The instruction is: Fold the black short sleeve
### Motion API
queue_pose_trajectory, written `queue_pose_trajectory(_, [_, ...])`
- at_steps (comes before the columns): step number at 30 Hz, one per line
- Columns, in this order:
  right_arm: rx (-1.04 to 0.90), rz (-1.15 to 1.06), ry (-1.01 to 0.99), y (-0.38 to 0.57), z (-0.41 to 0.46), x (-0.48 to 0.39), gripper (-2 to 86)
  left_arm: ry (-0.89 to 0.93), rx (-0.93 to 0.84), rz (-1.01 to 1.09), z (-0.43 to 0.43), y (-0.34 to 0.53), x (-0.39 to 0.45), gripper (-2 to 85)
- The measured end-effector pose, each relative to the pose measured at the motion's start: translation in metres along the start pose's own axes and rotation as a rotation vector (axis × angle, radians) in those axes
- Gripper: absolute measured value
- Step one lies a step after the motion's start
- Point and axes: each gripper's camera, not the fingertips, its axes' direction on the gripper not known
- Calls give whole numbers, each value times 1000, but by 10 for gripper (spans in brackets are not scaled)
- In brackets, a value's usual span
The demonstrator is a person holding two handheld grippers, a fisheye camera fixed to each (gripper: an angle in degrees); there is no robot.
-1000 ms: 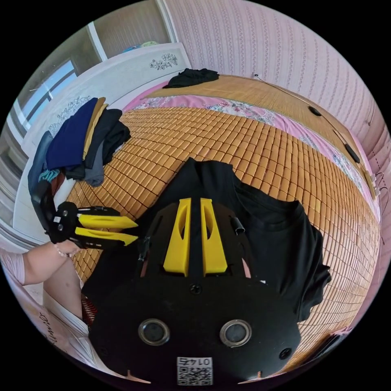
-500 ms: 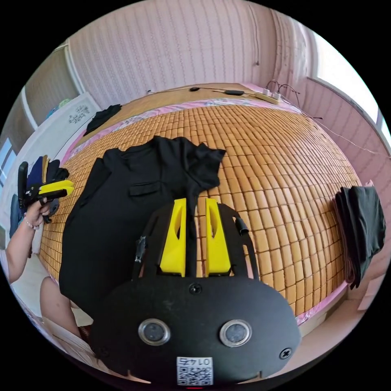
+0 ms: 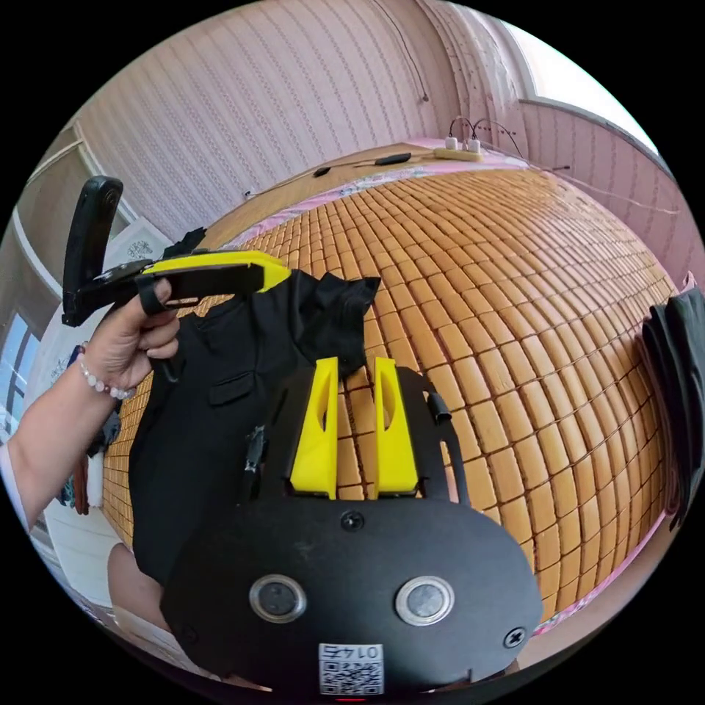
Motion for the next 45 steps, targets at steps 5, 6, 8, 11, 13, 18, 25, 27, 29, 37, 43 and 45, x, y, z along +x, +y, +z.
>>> queue_pose_trajectory(5, [-6,63,-132,-1,-6,33,22,75,-75,-92,56,-54,-10,83])
queue_pose_trajectory(6, [-8,67,-139,-1,-6,36,20,61,-89,-96,62,-58,-10,83])
queue_pose_trajectory(8, [-18,75,-152,-2,-7,43,12,-11,-200,-135,88,-66,-16,77])
queue_pose_trajectory(11, [-10,68,-155,-1,-11,47,8,-25,-213,-175,92,-65,-29,19])
queue_pose_trajectory(13, [5,58,-177,1,-13,48,7,23,-212,-197,88,-63,-38,1])
queue_pose_trajectory(18, [150,-123,-241,9,-39,41,6,16,71,-205,0,-30,-55,-5])
queue_pose_trajectory(25, [101,-360,-420,10,-51,30,11,-36,41,-373,-70,102,-92,41])
queue_pose_trajectory(27, [86,-328,-414,9,-48,32,12,-27,33,-427,-75,119,-103,47])
queue_pose_trajectory(29, [77,-327,-414,8,-48,29,13,-22,40,-442,-81,123,-110,49])
queue_pose_trajectory(37, [-159,-508,-195,11,-18,-17,14,34,-38,-354,-41,86,-109,60])
queue_pose_trajectory(43, [-152,-633,-97,19,-21,-34,5,5,-112,-454,-14,101,-123,39])
queue_pose_trajectory(45, [-140,-645,-74,21,-23,-35,1,27,-103,-466,-18,108,-128,33])
